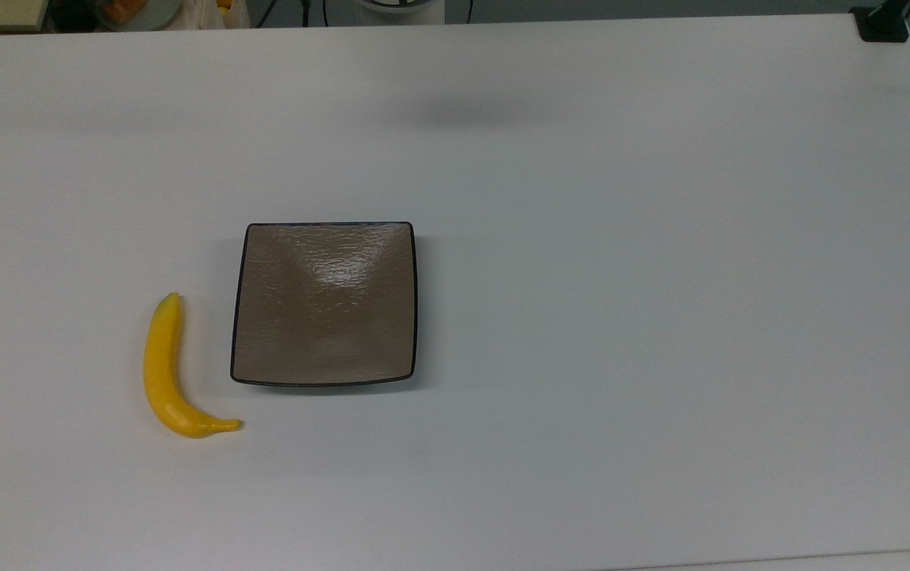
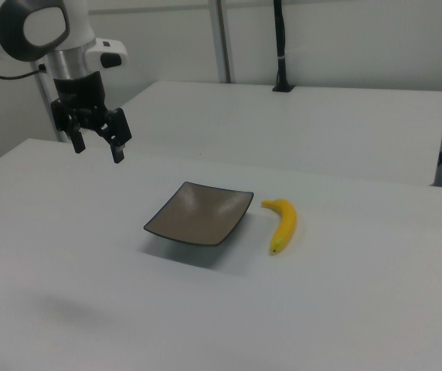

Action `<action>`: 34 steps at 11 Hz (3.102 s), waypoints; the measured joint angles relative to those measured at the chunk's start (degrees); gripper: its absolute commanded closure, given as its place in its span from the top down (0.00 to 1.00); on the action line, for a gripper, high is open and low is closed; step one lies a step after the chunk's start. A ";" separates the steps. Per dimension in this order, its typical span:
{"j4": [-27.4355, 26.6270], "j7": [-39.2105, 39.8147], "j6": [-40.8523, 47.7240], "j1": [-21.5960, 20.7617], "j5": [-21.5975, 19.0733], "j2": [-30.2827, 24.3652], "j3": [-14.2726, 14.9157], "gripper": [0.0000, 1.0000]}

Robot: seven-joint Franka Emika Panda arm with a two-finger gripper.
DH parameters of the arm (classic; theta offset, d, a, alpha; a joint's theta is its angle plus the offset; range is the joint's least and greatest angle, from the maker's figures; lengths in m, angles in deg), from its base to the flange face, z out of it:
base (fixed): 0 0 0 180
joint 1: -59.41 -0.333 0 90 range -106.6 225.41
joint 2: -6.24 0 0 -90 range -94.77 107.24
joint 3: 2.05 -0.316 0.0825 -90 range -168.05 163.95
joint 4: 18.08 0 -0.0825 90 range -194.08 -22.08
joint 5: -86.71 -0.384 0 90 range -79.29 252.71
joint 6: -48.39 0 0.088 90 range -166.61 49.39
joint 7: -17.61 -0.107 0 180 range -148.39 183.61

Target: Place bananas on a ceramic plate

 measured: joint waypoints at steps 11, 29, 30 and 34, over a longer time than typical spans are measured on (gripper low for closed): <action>-0.46 0.00 -1.09 1.18 0.01 1.79 -1.32 1.00; 19.27 26.22 -30.28 20.82 0.23 34.81 -1.65 1.00; 19.27 26.16 -33.44 20.86 0.21 36.47 -1.67 1.00; 19.27 26.02 -41.88 21.08 0.15 42.45 -1.75 1.00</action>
